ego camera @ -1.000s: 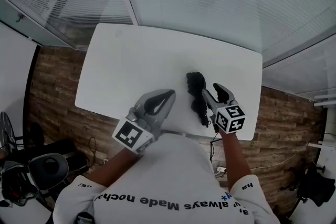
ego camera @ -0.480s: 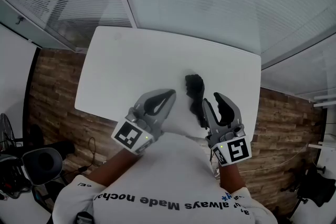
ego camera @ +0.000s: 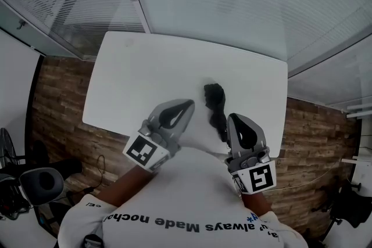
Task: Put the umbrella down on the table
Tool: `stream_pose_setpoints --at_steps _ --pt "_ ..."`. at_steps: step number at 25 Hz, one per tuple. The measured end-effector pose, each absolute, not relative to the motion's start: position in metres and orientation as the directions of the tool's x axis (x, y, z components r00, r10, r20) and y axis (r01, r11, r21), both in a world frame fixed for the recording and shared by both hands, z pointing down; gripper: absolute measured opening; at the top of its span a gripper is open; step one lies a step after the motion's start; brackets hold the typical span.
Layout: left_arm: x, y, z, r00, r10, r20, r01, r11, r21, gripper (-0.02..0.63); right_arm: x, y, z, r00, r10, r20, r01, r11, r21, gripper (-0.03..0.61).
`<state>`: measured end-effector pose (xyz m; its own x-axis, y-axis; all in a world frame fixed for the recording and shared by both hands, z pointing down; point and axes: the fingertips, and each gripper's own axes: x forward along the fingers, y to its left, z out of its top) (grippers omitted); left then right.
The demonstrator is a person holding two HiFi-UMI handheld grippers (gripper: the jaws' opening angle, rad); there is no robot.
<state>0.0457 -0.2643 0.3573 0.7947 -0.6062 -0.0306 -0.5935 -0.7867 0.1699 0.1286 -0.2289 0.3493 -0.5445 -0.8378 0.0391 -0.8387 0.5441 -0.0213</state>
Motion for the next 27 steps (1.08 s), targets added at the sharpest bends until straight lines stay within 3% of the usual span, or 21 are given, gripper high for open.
stream_pose_setpoints --at_steps 27 --pt "0.0435 -0.2641 0.3630 0.793 -0.609 -0.016 -0.596 -0.781 0.185 0.003 0.1316 -0.2349 0.3565 -0.525 -0.849 0.068 -0.851 0.523 -0.036 0.003"
